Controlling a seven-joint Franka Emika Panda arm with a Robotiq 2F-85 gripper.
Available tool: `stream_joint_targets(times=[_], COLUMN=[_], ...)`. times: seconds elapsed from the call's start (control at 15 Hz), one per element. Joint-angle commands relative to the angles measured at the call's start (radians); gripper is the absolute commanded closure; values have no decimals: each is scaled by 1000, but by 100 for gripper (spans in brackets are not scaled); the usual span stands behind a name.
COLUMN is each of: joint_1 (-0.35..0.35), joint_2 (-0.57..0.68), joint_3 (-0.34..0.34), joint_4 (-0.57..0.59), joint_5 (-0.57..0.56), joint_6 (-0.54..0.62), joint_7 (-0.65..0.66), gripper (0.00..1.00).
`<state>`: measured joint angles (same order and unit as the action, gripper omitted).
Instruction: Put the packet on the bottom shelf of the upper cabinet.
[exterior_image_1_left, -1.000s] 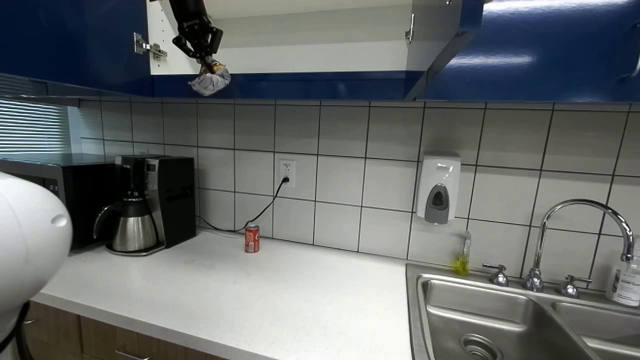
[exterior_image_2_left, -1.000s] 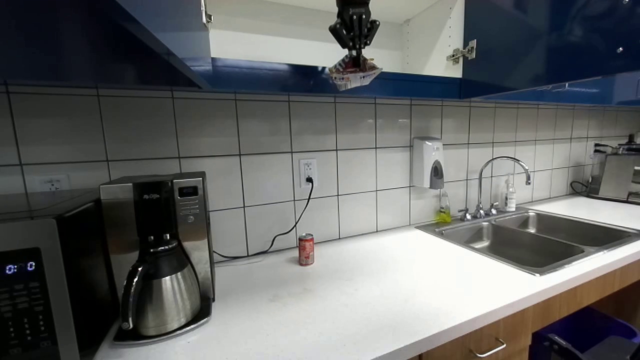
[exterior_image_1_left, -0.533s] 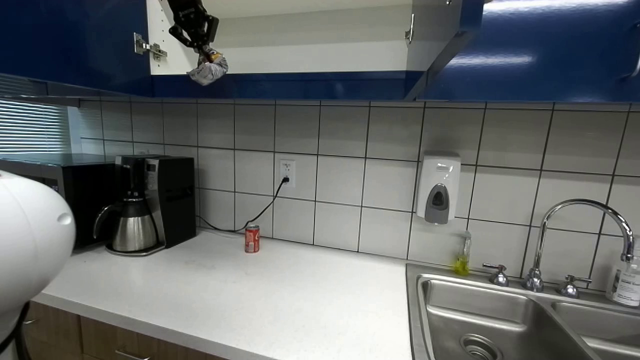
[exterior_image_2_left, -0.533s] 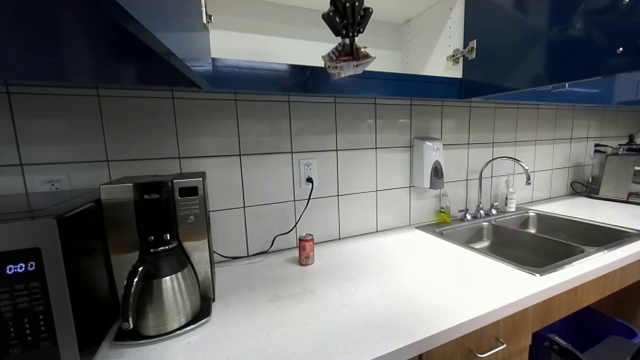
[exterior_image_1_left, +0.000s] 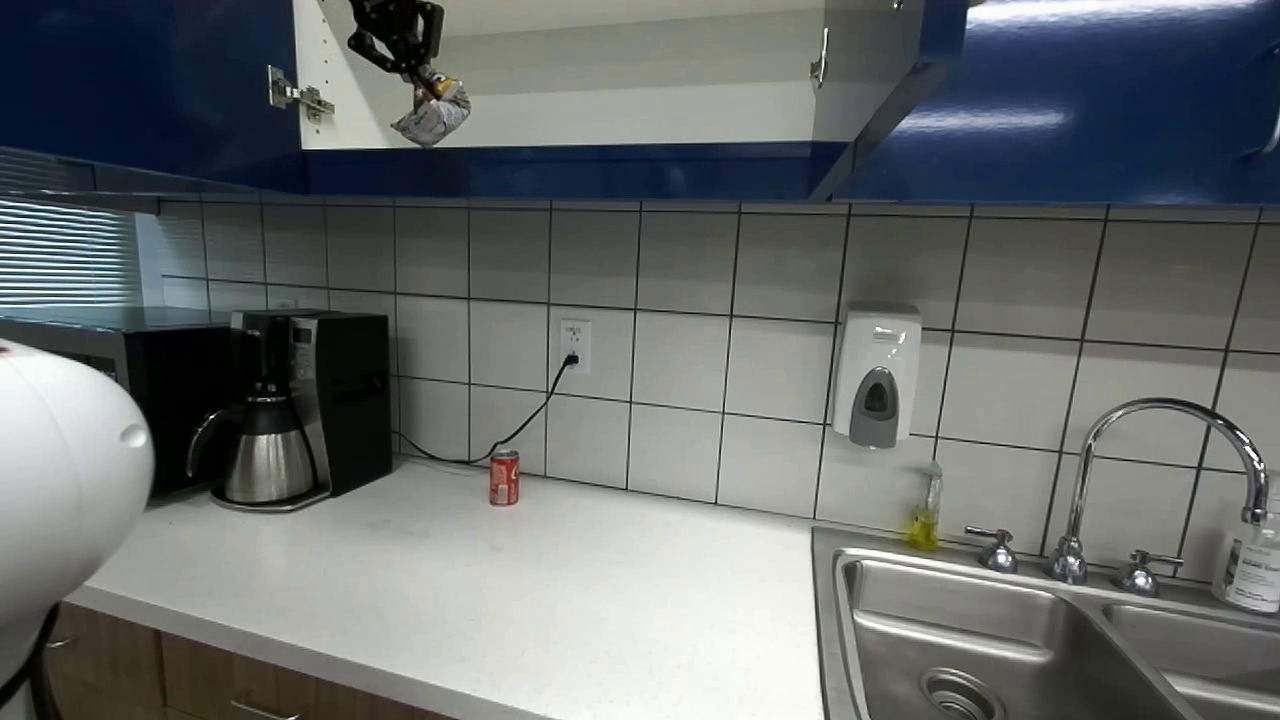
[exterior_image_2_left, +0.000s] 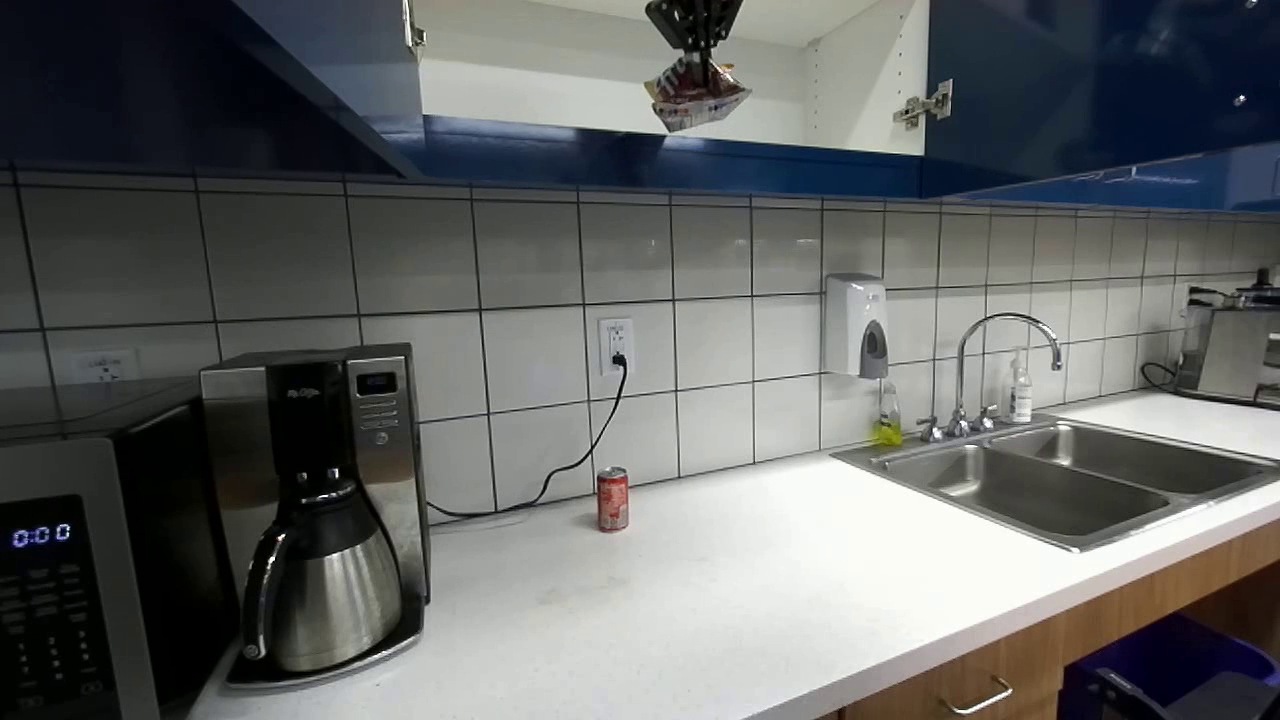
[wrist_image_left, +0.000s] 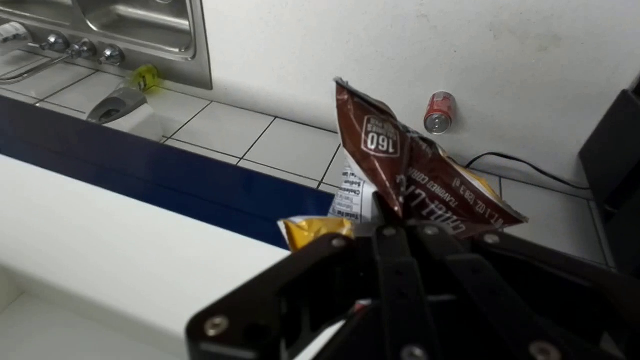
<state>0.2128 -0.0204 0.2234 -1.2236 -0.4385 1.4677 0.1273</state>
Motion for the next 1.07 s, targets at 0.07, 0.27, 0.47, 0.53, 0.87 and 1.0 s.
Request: stream_joint_targets(times=[0.07,0.27,0.47,0.53,0.87,1.0], joint_1=[-5,-10,-17,-21,-33,-37], joint_2=[19,32,38,38,37,38], joint_3=[-7,-21,-41,-49,-92,-111], joint_4=[16,5,-12,-20,-60,-76], joint_5=[-95,-136,-138,-134,-127,-122], joint_6=[106,201,279,304,418,452], joint_7=[-73,-105,-117,-120,-139,-146], gripper=[100,100,100,100,100,100])
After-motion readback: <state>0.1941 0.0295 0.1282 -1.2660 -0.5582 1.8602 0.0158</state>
